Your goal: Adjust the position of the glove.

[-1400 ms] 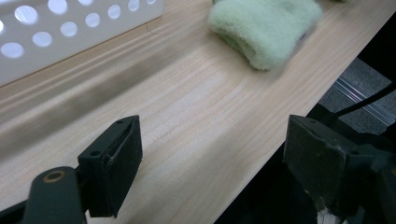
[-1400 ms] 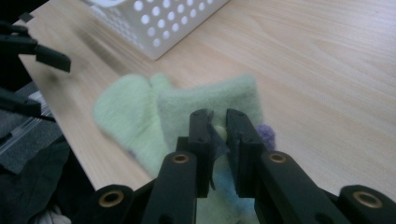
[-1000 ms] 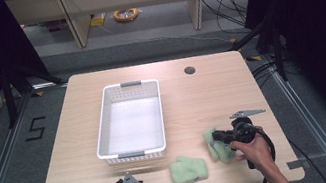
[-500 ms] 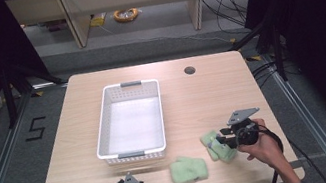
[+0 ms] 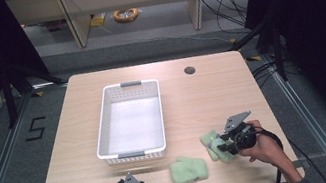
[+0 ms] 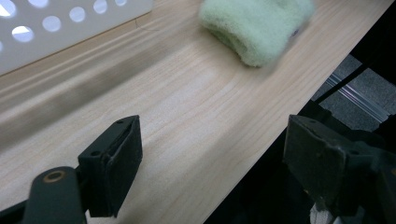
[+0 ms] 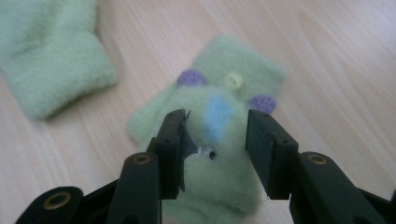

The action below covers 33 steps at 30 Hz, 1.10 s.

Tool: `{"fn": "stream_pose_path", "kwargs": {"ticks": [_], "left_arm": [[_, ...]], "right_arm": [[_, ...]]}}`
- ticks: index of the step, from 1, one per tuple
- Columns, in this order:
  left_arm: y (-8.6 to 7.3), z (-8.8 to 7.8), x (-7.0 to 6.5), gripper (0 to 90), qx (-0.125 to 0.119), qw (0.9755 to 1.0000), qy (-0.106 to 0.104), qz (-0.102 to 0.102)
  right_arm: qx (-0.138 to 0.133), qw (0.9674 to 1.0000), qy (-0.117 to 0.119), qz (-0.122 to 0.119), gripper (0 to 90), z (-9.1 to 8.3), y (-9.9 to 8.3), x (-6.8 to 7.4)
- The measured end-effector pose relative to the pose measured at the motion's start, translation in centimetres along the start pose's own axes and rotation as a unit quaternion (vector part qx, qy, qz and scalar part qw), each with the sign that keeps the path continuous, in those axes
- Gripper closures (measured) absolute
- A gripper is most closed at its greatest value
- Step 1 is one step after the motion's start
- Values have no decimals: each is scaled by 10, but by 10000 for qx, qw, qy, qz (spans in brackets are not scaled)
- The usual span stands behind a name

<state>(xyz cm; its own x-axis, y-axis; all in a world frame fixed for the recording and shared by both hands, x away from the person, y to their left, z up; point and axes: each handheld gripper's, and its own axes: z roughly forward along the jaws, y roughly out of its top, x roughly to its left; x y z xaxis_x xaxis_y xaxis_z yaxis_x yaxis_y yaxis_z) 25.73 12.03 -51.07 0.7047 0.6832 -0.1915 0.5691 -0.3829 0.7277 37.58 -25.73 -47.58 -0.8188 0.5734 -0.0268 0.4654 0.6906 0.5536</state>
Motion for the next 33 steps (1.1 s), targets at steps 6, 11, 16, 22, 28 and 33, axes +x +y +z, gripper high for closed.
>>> {"fn": "stream_pose_path", "kwargs": {"ticks": [6, 11, 16, 22, 28, 33], "left_arm": [[0, -1, 1, 190, 87, 9999, 38, 92], [0, -1, 0, 190, 41, 10000, 55, 58], [1, -1, -1, 192, -49, 10000, 13, 8], [7, -2, -7, 194, -118, 9999, -1, 101], [16, 3, -22, 207, -372, 9992, -69, 128], [28, 11, -31, 258, -478, 9983, -170, 282]], "right_arm": [[53, 9994, 223, 255, 665, 12, -4, -4], [-211, 9958, 251, 855, 846, 12, -8, -3], [-863, 9819, 218, 1670, 854, 6, -13, -1], [-1556, 9680, 430, 1921, 853, -18, 3, 31], [-1845, 9642, 637, 1794, 851, -17, 15, 55], [-1738, 9684, 747, 1626, 850, -8, 20, 66]]}}
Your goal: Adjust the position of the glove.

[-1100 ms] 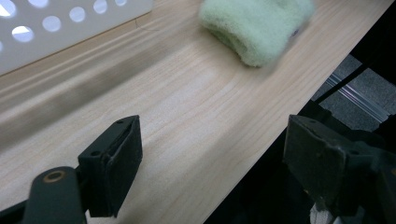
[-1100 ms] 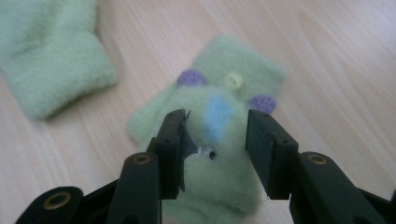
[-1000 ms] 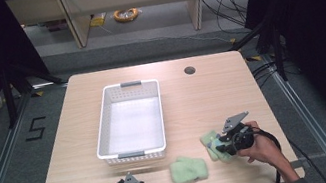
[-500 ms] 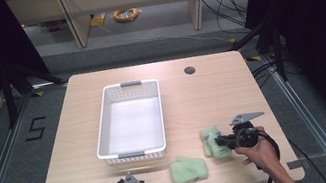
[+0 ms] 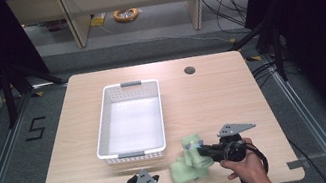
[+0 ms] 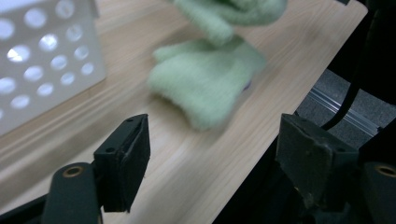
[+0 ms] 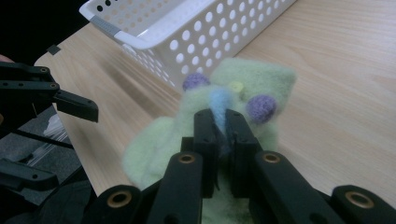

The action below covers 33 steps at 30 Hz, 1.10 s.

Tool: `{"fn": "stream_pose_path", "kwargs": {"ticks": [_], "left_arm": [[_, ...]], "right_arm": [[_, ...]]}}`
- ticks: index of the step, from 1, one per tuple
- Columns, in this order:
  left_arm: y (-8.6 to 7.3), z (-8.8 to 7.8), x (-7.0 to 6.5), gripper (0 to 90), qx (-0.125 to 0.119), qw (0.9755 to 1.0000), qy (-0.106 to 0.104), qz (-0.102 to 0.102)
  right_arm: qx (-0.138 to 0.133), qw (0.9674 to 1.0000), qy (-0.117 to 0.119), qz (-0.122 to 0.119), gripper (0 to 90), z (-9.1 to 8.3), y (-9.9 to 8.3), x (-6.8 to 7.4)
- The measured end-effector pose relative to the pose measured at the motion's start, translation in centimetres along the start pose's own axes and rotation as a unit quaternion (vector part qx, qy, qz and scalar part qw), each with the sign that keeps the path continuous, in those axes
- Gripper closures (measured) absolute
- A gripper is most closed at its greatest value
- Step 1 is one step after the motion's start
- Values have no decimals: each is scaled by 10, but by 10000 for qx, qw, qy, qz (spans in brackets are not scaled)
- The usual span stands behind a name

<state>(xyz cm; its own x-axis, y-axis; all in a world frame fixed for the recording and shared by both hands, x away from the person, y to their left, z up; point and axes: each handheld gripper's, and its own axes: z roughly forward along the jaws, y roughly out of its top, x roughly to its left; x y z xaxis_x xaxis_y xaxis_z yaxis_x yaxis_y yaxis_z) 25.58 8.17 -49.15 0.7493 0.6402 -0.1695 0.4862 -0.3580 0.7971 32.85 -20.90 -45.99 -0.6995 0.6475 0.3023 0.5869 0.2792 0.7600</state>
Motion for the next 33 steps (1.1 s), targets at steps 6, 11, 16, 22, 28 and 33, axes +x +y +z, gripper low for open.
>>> {"fn": "stream_pose_path", "kwargs": {"ticks": [6, 11, 16, 22, 28, 33], "left_arm": [[17, 8, -10, 313, -81, 9998, -109, 131], [21, 14, -13, 336, -133, 9998, -74, 162], [23, 22, -15, 392, -70, 9996, -210, 196], [21, 33, -16, 415, 69, 9996, -200, 200], [21, 41, -16, 450, 131, 9994, -227, 218], [24, 46, -17, 487, 238, 9992, -106, 305]], "right_arm": [[-56, 10000, 1, 42, 849, 9, 1, 9], [-79, 10000, 8, -11, 849, 15, 2, 16], [88, 9998, 66, 158, 847, 29, -8, 23], [282, 9990, 117, 335, 804, 34, -17, 22], [347, 9991, 62, 242, 709, 34, -18, 19], [351, 9993, 40, 125, 756, 34, -18, 18]]}}
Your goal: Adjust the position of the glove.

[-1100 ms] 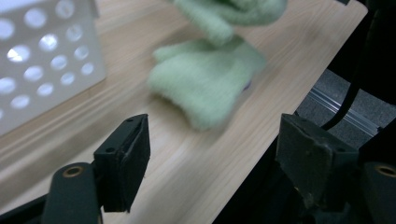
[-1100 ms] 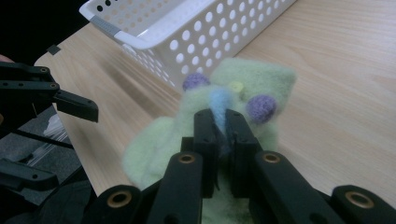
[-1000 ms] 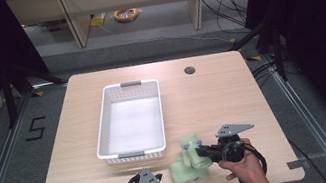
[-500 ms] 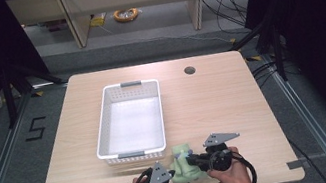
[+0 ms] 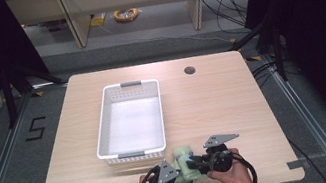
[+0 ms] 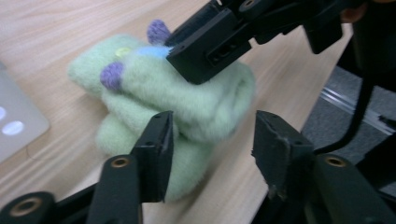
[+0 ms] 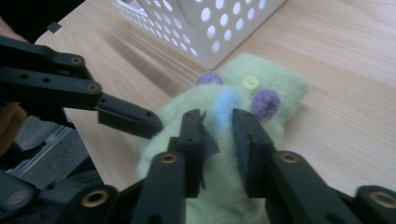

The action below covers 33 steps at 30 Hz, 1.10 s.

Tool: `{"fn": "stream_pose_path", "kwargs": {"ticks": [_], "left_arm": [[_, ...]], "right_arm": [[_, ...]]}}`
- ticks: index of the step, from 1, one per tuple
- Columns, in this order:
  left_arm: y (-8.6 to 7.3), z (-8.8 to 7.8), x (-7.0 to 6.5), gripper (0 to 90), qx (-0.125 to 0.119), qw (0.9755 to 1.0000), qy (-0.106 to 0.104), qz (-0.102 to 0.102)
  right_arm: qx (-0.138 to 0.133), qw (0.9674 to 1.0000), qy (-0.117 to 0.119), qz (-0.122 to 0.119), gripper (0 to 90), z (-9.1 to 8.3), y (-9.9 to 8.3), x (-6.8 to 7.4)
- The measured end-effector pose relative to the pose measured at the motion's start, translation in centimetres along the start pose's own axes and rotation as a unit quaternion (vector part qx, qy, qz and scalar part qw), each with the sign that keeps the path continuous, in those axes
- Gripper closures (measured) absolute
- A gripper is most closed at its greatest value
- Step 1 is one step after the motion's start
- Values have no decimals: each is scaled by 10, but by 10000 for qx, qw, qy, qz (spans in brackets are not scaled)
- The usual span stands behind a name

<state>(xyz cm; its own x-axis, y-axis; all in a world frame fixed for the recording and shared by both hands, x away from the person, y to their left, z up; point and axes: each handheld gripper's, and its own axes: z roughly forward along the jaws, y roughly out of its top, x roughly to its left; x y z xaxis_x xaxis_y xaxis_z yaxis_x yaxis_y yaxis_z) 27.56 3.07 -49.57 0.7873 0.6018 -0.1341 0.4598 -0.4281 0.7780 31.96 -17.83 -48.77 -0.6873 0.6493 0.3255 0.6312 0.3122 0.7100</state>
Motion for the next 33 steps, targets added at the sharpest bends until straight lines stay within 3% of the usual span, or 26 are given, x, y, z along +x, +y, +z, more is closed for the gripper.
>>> {"fn": "stream_pose_path", "kwargs": {"ticks": [1, 2, 3, 5, 6, 8, 9, 10, 12, 13, 14, 17, 18, 19, 20, 22, 23, 25, 26, 27, 28, 29, 30, 31, 32, 33], "left_arm": [[1, 2, 1, 527, 0, 9999, 43, 125], [1, 3, 1, 527, -20, 9999, -12, 100], [2, 4, 3, 563, 22, 9997, 73, 216], [2, 5, 3, 658, 0, 9996, 87, 254], [2, 5, 3, 689, -11, 9998, 101, 174], [3, 3, 5, 745, 0, 9995, 81, 315], [3, 2, 4, 745, 21, 9996, 140, 242], [5, -1, 6, 757, 30, 9991, 147, 407], [6, -4, 6, 770, -70, 9995, 87, 303], [8, -8, 9, 773, -76, 9992, 90, 370], [9, -10, 9, 778, -132, 9994, 86, 292], [10, -18, 14, 795, -236, 9992, 105, 314], [10, -20, 14, 799, -182, 9993, 45, 312], [10, -22, 17, 801, -140, 9985, 43, 522], [9, -22, 16, 802, -170, 9989, 32, 440], [7, -24, 18, 802, -82, 9991, 29, 425], [5, -24, 20, 803, -126, 9986, 56, 505], [2, -23, 23, 804, -54, 9990, 108, 440], [1, -23, 24, 804, -48, 9991, 72, 412], [-1, -22, 26, 803, -45, 9992, 133, 374], [-2, -22, 29, 803, 13, 9991, 47, 417], [-3, -20, 29, 802, -57, 9995, 88, 289], [-3, -21, 30, 802, -40, 9996, 89, 278], [-2, -21, 32, 802, -7, 9992, 119, 377], [-2, -21, 32, 801, -33, 9994, 89, 348], [-2, -20, 32, 798, -39, 9995, 61, 307]], "right_arm": [[16, 9997, 150, 188, 786, 0, -1, 2], [16, 9997, 150, 188, 786, 0, -1, 2], [18, 9996, 159, 212, 794, 0, -1, 2], [50, 9999, 83, 93, 828, -1, -1, -1], [40, 9999, 106, 64, 845, -1, -1, -1], [2, 9999, 118, 46, 861, -1, -1, -1], [2, 9999, 118, 46, 861, -1, -1, -1], [40, 9998, 199, 27, 863, -2, 0, -1], [-12, 9998, 203, 10, 865, -6, 2, 0], [-21, 9996, 274, 65, 866, -7, 2, 2], [-84, 9996, 257, 33, 866, -11, 3, 3], [-216, 9993, 290, 45, 866, -16, 2, 8], [-271, 9991, 310, 23, 867, -18, 0, 10], [-189, 9991, 340, 187, 867, -20, -1, 15], [-264, 9992, 306, -11, 867, -19, -3, 17], [-183, 9991, 377, 101, 867, -19, -7, 23], [-216, 9991, 356, 6, 860, -16, -9, 24], [-186, 9992, 360, -13, 846, -15, -11, 24], [-87, 9991, 371, 179, 810, -14, -12, 26], [-69, 9995, 287, 65, 775, -13, -12, 24], [-49, 9998, 141, -141, 762, -13, -11, 21], [-64, 9998, 173, 34, 740, -13, -12, 22], [-64, 9999, 43, -146, 710, -15, -10, 17], [-37, 9999, 76, -109, 694, -17, -9, 16], [-157, 9994, -15, -312, 688, -21, -8, 12], [-141, 9989, -210, -383, 665, -27, -6, 5]]}}
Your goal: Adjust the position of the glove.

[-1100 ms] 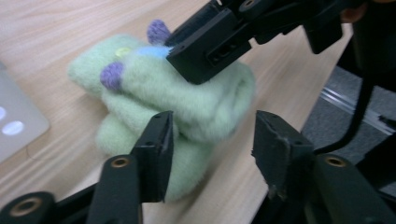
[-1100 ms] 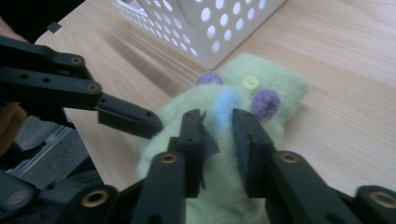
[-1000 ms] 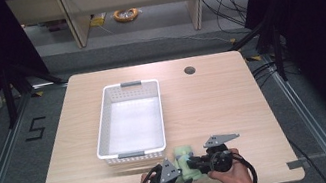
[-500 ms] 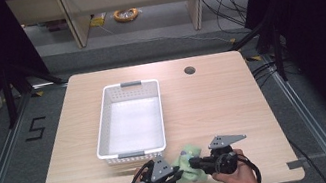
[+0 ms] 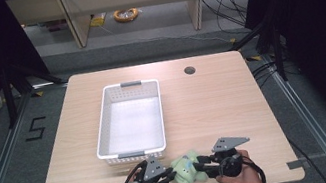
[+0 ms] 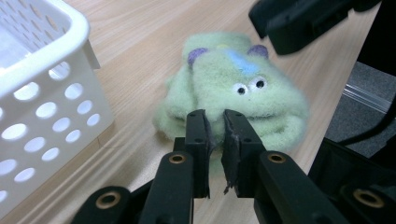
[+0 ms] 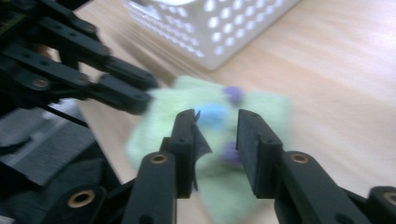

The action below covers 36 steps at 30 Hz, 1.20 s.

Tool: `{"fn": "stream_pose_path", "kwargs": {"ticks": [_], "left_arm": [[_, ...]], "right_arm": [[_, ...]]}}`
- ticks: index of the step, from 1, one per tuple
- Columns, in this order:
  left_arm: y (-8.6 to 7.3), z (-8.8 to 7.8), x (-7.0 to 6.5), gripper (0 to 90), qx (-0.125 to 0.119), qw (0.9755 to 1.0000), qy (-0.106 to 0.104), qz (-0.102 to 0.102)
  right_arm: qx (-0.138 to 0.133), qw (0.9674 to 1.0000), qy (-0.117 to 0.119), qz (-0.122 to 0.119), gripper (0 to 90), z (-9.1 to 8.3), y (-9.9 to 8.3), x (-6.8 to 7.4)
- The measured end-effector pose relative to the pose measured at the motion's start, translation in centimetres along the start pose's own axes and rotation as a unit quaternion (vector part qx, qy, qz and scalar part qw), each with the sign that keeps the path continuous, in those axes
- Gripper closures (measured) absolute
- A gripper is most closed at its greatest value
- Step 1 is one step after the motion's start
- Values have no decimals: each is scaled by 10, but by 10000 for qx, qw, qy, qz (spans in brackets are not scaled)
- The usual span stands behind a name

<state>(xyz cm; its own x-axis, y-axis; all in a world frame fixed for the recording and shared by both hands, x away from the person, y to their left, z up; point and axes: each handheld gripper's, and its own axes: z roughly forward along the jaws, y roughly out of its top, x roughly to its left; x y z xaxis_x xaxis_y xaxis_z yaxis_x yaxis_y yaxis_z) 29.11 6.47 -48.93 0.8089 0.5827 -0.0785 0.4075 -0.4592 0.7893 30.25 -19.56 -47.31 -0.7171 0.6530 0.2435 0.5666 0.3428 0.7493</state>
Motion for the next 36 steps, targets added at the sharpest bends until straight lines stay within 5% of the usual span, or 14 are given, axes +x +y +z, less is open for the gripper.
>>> {"fn": "stream_pose_path", "kwargs": {"ticks": [5, 7, 10, 16, 17, 19, 20, 22, 30, 31, 34, 35, 36], "left_arm": [[-1, 1, 1, 794, 52, 10000, -22, 60], [-1, 2, 0, 792, -3, 9999, -26, -130], [-1, 1, 2, 791, 58, 10000, -26, -62], [0, 0, 2, 796, 34, 10000, -34, -21], [0, 0, 2, 797, 11, 10000, -35, -37], [0, 1, 1, 797, -32, 9999, -26, -151], [1, 0, 3, 801, 43, 9999, -86, -126], [2, -1, 4, 805, 17, 10000, -53, -72], [16, -11, 12, 812, -272, 9993, 129, -202], [17, -12, 13, 814, -257, 9995, 122, -158], [21, -8, 16, 817, -365, 9989, 185, -229], [22, -7, 18, 820, -223, 9995, 171, -167], [22, -4, 17, 860, -343, 9988, 210, -294]], "right_arm": [[120, 9994, -311, -121, 661, -5, 0, -17], [149, 9994, -303, -31, 654, -4, 0, -23], [162, 9994, -307, 11, 654, 0, 1, -28], [498, 9986, 14, 200, 658, 18, 1, -35], [523, 9974, 204, 452, 692, 21, 1, -35], [501, 9979, 230, 338, 761, 21, 1, -38], [508, 9965, 419, 506, 845, 21, 0, -37], [487, 9975, 298, 405, 858, 19, 1, -38], [39, 9972, 558, 491, 869, -3, 2, -14], [13, 9957, 581, 720, 869, -6, 0, -8], [-192, 9965, 538, 609, 868, -9, -5, -5], [-164, 9963, 459, 709, 867, -11, -7, -2], [-111, 9938, 545, 968, 867, -10, -11, 3]]}}
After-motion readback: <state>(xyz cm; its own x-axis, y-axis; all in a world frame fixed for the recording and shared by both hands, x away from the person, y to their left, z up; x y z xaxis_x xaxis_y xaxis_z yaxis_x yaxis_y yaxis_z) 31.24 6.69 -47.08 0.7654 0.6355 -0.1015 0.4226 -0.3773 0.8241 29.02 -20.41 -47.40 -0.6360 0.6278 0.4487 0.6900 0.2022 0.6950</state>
